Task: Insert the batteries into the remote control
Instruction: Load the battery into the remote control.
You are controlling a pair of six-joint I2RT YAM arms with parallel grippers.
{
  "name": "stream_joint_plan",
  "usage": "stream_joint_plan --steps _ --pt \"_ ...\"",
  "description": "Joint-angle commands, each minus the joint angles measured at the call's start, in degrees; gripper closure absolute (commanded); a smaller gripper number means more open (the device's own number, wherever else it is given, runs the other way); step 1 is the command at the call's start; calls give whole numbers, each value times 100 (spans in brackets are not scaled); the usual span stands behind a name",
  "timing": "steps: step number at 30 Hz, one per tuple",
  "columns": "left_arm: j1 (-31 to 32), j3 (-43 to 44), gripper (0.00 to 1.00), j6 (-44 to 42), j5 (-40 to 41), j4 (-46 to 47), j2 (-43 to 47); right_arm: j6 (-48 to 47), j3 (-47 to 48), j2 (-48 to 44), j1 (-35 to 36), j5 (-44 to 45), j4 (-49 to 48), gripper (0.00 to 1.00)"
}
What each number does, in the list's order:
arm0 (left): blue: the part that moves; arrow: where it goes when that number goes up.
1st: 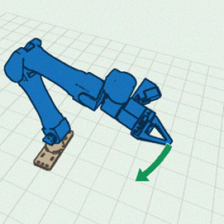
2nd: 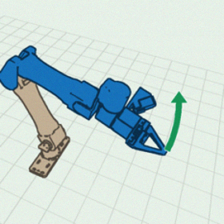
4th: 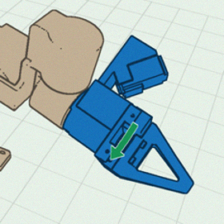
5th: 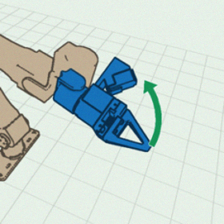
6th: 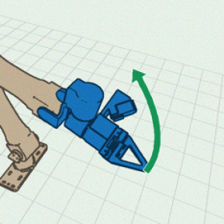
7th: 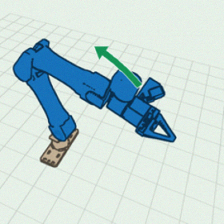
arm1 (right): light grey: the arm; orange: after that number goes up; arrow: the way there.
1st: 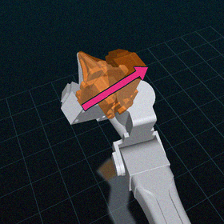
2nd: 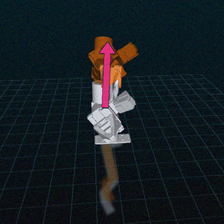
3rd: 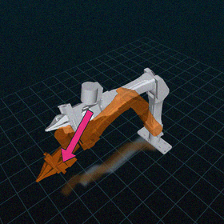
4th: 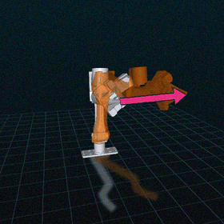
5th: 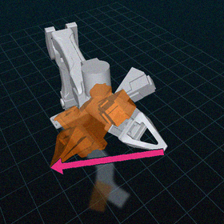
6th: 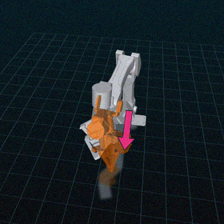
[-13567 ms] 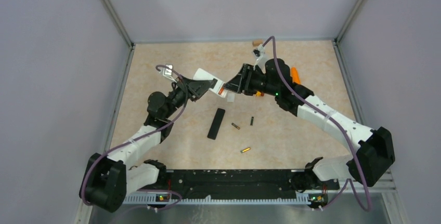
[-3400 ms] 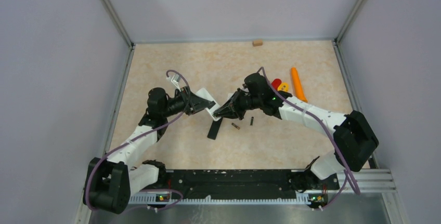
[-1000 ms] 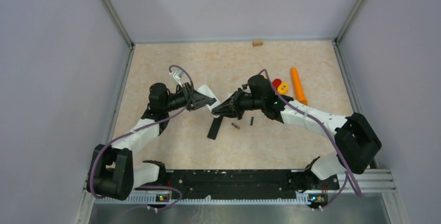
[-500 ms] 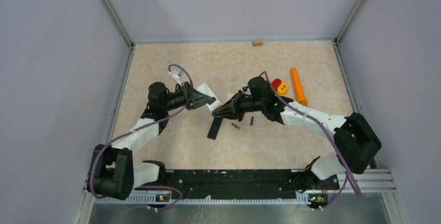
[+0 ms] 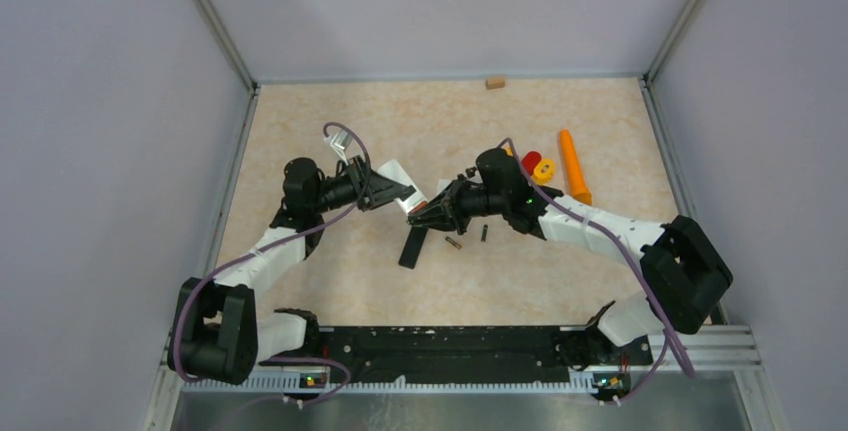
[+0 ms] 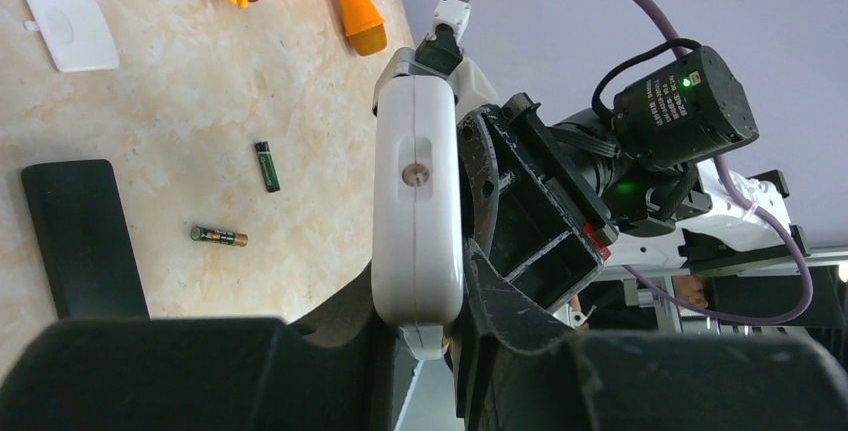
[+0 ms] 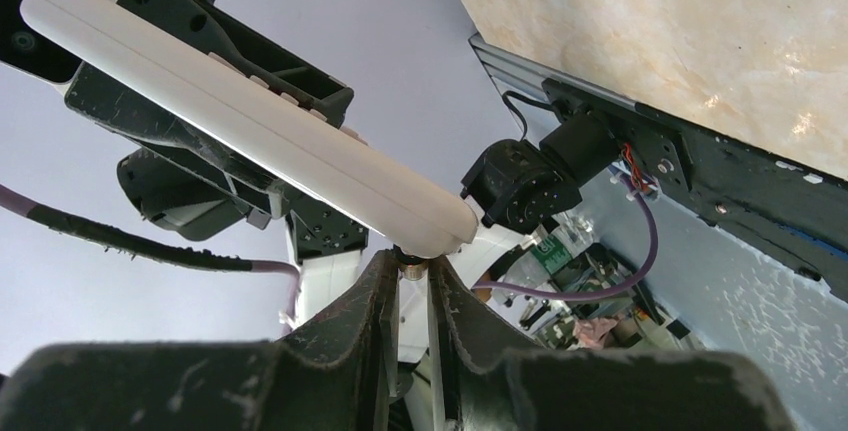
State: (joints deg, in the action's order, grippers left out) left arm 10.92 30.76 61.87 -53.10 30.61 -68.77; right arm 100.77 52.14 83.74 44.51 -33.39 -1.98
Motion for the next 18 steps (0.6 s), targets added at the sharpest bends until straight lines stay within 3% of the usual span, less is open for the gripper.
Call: stream_joint_plan --steps 1,14,18 --pt "-19 109 100 115 -130 507 77 44 32 28 54 -28 -151 84" --pt "-19 168 100 62 -107 306 -14 -101 170 -51 47 65 11 63" --pt "-19 270 100 -86 -48 -81 -93 -371 287 -143 42 179 120 39"
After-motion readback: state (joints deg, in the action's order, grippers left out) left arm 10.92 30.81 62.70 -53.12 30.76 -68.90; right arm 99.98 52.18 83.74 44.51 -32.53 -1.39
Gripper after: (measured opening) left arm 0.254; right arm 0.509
